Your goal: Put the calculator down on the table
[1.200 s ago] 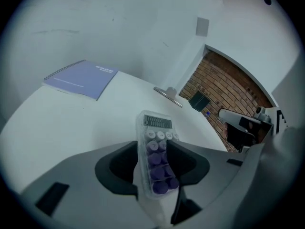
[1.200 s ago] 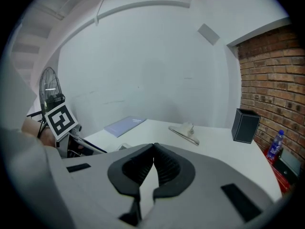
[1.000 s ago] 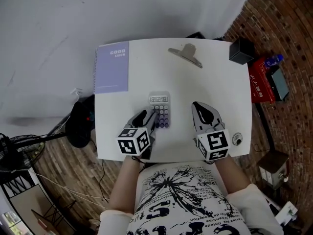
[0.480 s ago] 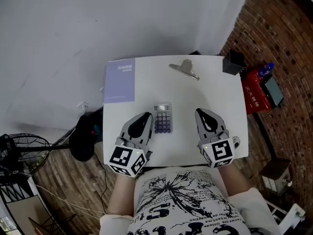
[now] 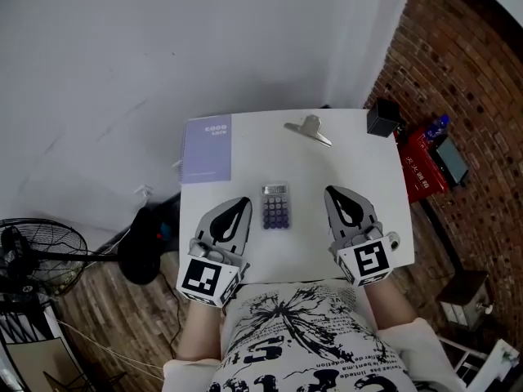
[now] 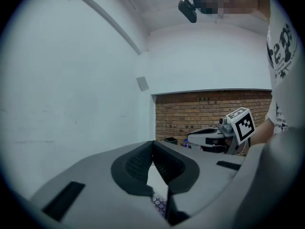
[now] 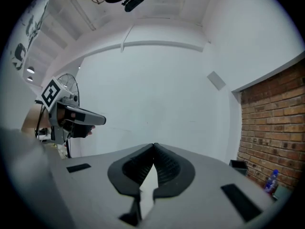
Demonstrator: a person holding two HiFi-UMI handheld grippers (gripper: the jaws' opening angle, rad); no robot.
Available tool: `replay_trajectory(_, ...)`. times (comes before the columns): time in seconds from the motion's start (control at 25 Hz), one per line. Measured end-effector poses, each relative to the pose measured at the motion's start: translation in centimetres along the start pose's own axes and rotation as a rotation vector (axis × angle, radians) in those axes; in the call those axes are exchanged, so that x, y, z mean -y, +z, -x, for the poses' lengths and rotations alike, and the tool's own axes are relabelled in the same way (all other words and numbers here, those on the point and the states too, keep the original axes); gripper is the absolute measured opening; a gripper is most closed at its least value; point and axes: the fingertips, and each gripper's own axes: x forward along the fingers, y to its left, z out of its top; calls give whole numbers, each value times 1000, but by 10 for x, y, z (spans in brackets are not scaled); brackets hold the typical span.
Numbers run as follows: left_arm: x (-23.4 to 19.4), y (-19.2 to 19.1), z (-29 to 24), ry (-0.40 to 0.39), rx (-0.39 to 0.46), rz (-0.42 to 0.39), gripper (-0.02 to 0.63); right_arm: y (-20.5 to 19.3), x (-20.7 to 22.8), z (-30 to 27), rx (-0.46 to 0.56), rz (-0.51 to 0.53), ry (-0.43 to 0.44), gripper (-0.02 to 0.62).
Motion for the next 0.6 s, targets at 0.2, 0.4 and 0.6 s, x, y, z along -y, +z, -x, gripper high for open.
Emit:
replay_trajectory(0.2,6,4,4,-13,10,-30,14,7,-8,4,21,-11,3,14)
replay_trajectory(0.4,6,7,2,-8,20,-28,14,2,-13,7,7,-4,14,12)
replay_trajectory(0.6,5,7,2,-11,10,-37,14,3,-7,8,-1,-7,-15,12)
